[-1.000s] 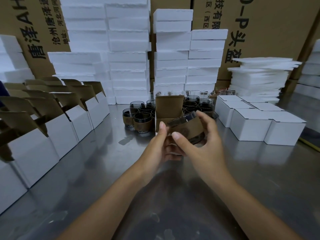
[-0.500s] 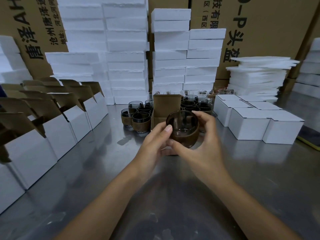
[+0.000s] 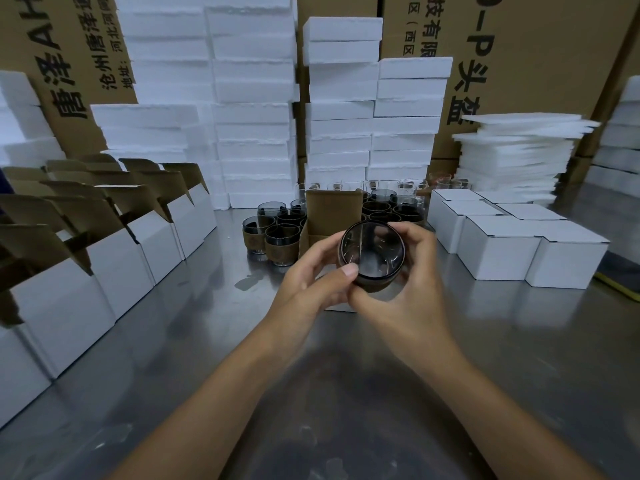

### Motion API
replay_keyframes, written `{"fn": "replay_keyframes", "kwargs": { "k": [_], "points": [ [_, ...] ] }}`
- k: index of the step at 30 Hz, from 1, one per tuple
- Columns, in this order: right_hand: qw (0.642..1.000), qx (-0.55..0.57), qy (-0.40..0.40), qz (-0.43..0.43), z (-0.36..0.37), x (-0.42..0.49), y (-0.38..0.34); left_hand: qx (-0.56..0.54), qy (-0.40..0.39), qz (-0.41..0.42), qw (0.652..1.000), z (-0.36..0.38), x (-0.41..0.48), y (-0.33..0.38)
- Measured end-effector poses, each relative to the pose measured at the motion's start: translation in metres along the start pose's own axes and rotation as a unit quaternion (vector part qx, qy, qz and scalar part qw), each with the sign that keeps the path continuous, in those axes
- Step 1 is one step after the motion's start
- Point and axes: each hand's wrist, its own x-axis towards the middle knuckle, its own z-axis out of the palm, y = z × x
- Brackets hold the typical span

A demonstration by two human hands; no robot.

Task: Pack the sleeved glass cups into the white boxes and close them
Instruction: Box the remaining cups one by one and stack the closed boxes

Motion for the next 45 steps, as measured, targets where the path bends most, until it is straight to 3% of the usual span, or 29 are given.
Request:
{"fn": "replay_keyframes", "kwargs": {
  "k": [7,16,20,25,31,37,45],
  "points": [
    [0.998,0.049,0.003,0.049,-0.002,0.000,-0.001,0.037,0.005,-0.020,0.999,-0.001,-0.001,-0.001],
    [0.962,0.164,0.022,0.217,-0.006,0.011,-0.004,0.032,0.019,-0.020,0.999,0.000,0.001,-0.001],
    [0.933,0.193,-0.018,0.303,-0.008,0.013,-0.006,0.048,0.005,-0.018,0.999,0.001,-0.002,0.002],
    [0.914,0.200,-0.087,0.342,-0.008,0.011,-0.007,0.051,0.016,-0.020,0.998,0.003,-0.004,0.004],
    [0.906,0.210,-0.105,0.353,-0.008,0.010,-0.010,0.054,0.021,-0.024,0.998,0.003,-0.004,0.004],
    [0.918,0.200,-0.065,0.337,-0.008,0.011,-0.012,0.047,0.036,-0.020,0.998,0.003,-0.003,0.002],
    [0.944,0.208,-0.009,0.254,-0.010,0.012,-0.011,0.046,0.042,-0.008,0.998,0.002,-0.001,0.002]
  ]
}}
